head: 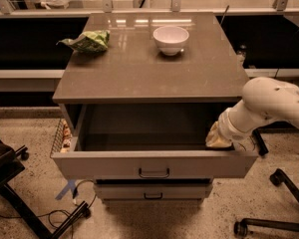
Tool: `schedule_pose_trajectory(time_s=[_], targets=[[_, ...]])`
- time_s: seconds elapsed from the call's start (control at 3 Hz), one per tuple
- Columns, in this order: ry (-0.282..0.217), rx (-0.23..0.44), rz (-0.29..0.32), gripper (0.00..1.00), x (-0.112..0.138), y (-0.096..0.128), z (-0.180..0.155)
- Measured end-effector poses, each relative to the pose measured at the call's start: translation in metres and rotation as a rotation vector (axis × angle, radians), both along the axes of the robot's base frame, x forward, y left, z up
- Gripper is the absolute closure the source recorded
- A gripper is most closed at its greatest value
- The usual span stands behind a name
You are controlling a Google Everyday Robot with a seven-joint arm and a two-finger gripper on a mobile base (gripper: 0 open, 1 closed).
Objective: Open top drawer
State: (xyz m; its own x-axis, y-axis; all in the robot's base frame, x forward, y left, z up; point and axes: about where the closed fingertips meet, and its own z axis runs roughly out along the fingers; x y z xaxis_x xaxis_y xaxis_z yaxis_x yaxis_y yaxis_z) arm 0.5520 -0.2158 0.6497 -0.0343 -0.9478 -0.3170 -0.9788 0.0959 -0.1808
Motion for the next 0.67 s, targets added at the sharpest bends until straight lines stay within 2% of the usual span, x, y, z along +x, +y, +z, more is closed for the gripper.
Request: schedule_pose_trajectory(time_s=[0.33,0.67], targets=[[0.012,-0.011,0.003,1.0,-0.0161,0.006,-0.0167],[0.013,-0.014,0.001,1.0,-0.0209,0.0069,-0.0192]])
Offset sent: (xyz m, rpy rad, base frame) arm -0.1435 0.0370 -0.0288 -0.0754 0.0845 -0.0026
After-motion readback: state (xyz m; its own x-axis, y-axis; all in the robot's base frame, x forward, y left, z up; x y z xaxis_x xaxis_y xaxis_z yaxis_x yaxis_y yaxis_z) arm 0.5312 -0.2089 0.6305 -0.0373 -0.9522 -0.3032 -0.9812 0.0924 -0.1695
